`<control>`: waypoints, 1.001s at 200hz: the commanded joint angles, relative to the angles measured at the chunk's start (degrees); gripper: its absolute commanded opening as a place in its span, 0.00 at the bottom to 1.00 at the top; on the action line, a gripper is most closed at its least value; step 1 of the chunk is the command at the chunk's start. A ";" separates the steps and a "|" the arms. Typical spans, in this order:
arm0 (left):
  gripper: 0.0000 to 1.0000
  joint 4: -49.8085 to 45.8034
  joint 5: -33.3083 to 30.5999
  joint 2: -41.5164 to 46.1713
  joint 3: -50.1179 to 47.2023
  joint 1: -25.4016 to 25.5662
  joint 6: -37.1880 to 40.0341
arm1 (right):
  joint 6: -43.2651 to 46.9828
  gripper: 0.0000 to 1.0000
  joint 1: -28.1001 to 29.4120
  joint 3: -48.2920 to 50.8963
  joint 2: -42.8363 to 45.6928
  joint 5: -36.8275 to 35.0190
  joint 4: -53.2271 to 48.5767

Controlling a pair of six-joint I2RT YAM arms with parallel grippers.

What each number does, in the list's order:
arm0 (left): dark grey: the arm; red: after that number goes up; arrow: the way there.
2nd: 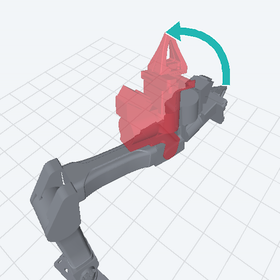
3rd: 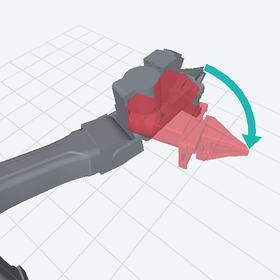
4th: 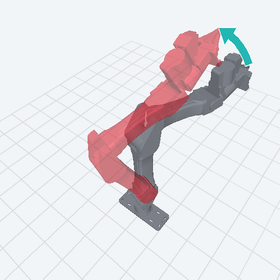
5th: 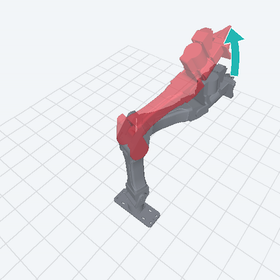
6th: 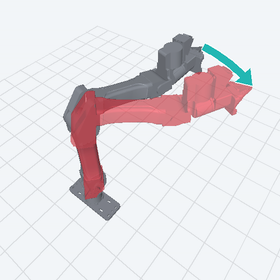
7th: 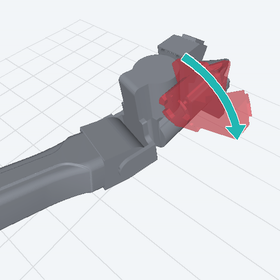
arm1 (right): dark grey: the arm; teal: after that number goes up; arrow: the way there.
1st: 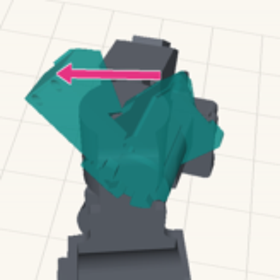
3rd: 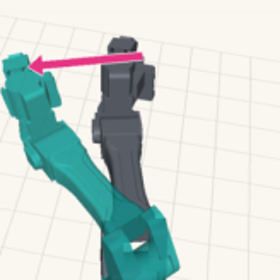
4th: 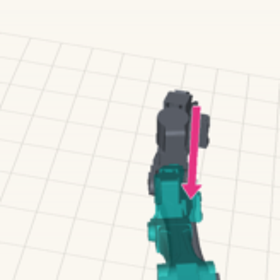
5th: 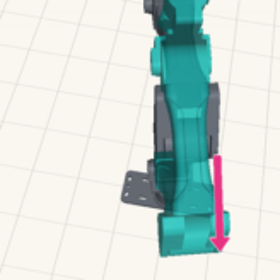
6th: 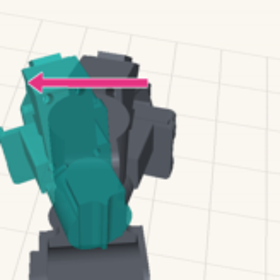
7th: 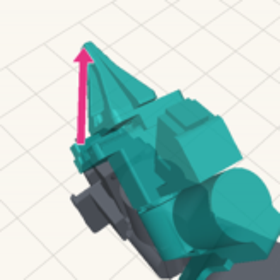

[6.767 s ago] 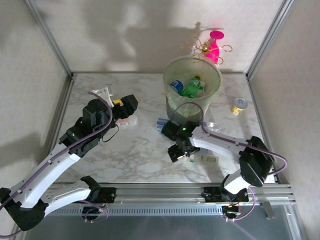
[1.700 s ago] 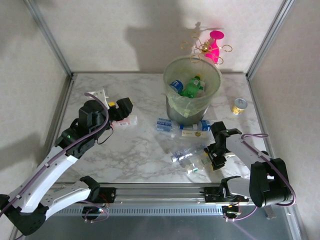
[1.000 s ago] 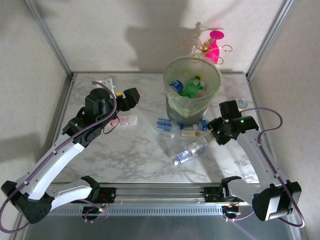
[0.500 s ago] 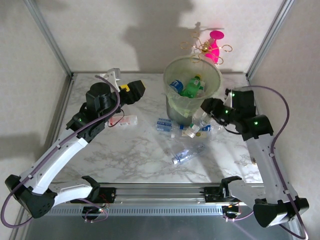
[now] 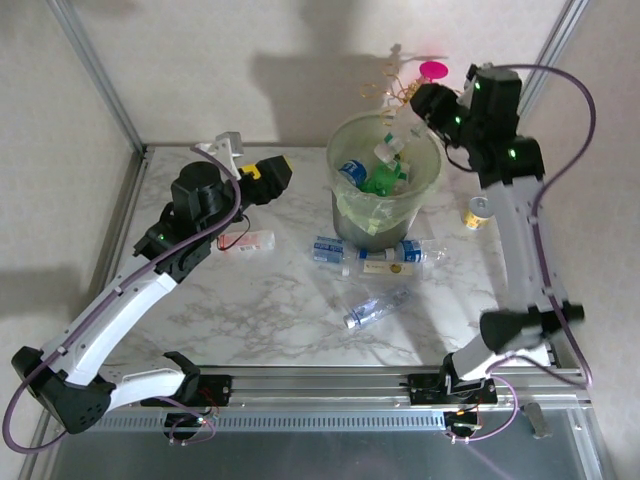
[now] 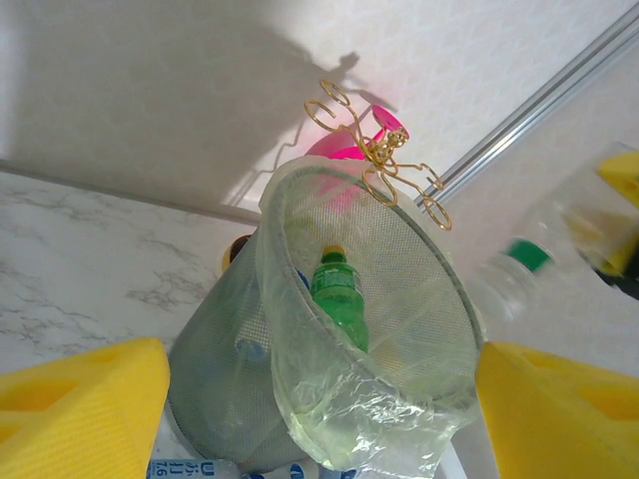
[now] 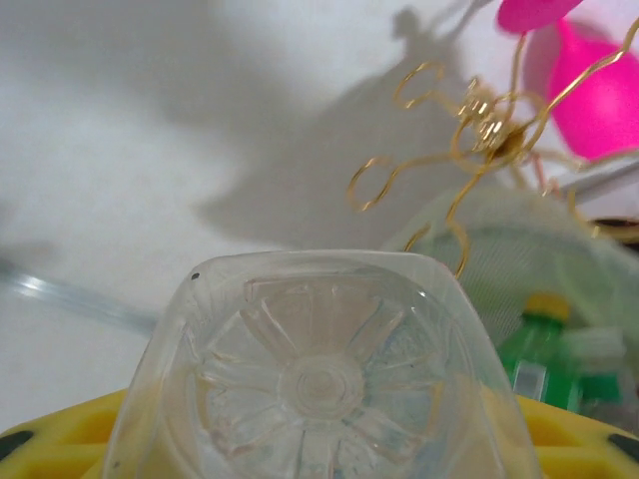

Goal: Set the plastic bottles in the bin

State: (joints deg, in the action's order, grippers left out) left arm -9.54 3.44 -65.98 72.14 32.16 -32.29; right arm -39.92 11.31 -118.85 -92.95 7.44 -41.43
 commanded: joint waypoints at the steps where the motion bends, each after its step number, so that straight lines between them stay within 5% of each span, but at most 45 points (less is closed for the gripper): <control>1: 0.80 -2.08 -0.76 1.07 1.58 0.31 1.25 | 2.20 0.32 -0.23 -12.27 -8.38 -8.80 -13.28; 51: 0.80 -3.60 -2.12 3.65 -1.22 0.27 1.18 | 6.20 0.33 0.40 -11.71 -11.54 -10.24 -16.94; 120: 0.80 -4.26 -1.95 3.38 -1.22 0.19 1.96 | 13.14 0.37 7.15 -13.34 -15.05 -31.60 -21.74; 200: 0.80 -3.95 -2.17 3.23 -2.14 0.18 1.92 | 8.56 0.43 8.91 -4.21 -17.06 -27.82 -21.22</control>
State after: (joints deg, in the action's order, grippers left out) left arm -13.58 1.93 -63.05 71.05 32.16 -31.24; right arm -29.50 19.68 -125.62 -109.25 -21.17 -63.00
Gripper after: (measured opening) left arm 0.798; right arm 0.553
